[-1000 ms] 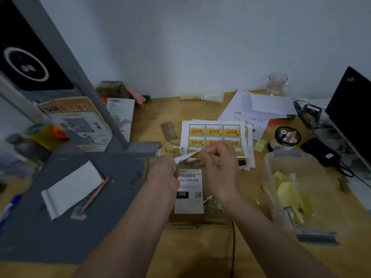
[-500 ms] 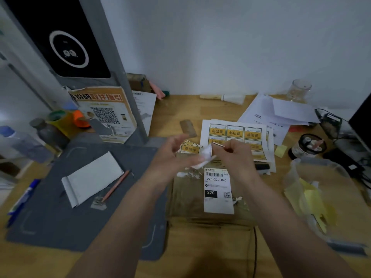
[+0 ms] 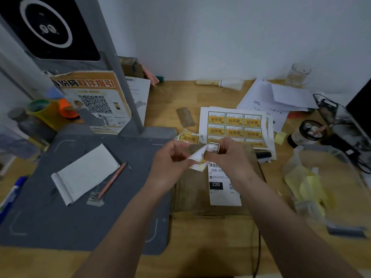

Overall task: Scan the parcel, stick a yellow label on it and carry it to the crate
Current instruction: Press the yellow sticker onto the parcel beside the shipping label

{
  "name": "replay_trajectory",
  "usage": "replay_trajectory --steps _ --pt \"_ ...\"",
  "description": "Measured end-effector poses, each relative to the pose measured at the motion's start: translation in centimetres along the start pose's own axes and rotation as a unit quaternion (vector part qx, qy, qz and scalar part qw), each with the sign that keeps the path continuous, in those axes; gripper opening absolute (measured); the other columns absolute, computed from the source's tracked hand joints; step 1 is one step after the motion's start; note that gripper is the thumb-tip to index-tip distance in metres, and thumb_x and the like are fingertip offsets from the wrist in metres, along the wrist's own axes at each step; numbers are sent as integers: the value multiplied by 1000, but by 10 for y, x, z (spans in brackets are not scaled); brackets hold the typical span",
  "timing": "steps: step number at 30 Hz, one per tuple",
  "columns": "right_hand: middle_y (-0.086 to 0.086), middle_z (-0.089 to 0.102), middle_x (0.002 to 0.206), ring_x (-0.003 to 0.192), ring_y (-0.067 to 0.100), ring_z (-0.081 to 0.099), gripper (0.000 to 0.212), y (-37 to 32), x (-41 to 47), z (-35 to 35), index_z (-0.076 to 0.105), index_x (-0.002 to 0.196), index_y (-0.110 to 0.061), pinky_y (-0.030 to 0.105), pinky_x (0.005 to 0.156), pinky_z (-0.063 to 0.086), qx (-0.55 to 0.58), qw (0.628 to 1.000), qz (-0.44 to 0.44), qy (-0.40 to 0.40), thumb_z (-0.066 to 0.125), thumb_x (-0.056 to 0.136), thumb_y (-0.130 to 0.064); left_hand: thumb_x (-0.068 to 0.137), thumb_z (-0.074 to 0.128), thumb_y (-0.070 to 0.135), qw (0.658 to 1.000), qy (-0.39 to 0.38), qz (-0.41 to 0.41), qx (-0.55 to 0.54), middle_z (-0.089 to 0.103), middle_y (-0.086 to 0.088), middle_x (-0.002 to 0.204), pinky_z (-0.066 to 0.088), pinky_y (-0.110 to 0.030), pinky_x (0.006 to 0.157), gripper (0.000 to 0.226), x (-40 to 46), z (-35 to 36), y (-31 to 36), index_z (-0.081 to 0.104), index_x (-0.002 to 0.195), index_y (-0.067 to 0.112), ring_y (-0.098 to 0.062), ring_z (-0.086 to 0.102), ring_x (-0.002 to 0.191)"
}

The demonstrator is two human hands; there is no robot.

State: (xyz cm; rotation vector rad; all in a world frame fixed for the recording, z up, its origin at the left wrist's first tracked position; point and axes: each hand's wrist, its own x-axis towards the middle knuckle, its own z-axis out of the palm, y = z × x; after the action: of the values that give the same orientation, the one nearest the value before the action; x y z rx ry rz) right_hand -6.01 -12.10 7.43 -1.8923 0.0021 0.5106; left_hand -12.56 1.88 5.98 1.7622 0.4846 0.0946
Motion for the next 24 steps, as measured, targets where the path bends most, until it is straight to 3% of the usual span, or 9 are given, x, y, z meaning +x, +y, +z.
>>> replay_trajectory --steps 3,6,11,15,18,21,24 --pt "5 66 85 70 13 58 27 6 2 5 52 88 -16 18 55 45 -12 1000 -1 -12 66 79 4 82 70 14 999 35 -26 -24 69 2 90 50 -13 62 16 4 2 -11 63 93 22 -9 66 83" --pt "1 67 86 79 11 61 35 13 4 10 53 103 -20 16 61 49 -23 999 2 -23 64 81 5 86 66 17 996 65 -46 -26 71 -1 91 48 -9 57 3 6 5 -19 63 86 17 -9 66 82" --pt "1 63 89 78 10 58 29 21 9 16 56 105 -21 16 56 42 -4 1000 10 -13 60 85 0 89 63 25 992 104 -57 -40 69 1 81 42 -3 51 20 11 8 -27 66 86 6 -3 61 69" --pt "0 62 88 82 14 60 23 24 13 24 53 106 -20 28 72 53 25 1000 15 -9 61 87 -9 90 61 28 989 114 -76 -48 67 3 75 43 -4 50 23 16 11 -26 65 81 7 -2 61 64" --pt "-1 63 84 73 12 59 34 29 15 28 51 111 -22 25 62 50 -1 1000 15 -2 58 86 1 90 61 29 988 124 -81 -33 67 4 74 45 -9 57 22 18 11 -28 63 77 11 -6 62 68" --pt "2 65 94 81 11 59 47 32 16 24 54 123 -24 19 61 47 -42 999 -16 -7 54 86 5 82 69 30 989 119 -88 23 66 0 97 48 -21 74 19 22 11 -32 61 92 15 -15 62 93" --pt "-5 56 97 78 3 51 50 26 14 22 56 128 -26 9 64 42 -137 981 -134 -36 49 89 5 69 81 32 976 151 -57 144 41 -4 129 43 -30 95 72 24 13 -31 43 128 16 -16 41 119"
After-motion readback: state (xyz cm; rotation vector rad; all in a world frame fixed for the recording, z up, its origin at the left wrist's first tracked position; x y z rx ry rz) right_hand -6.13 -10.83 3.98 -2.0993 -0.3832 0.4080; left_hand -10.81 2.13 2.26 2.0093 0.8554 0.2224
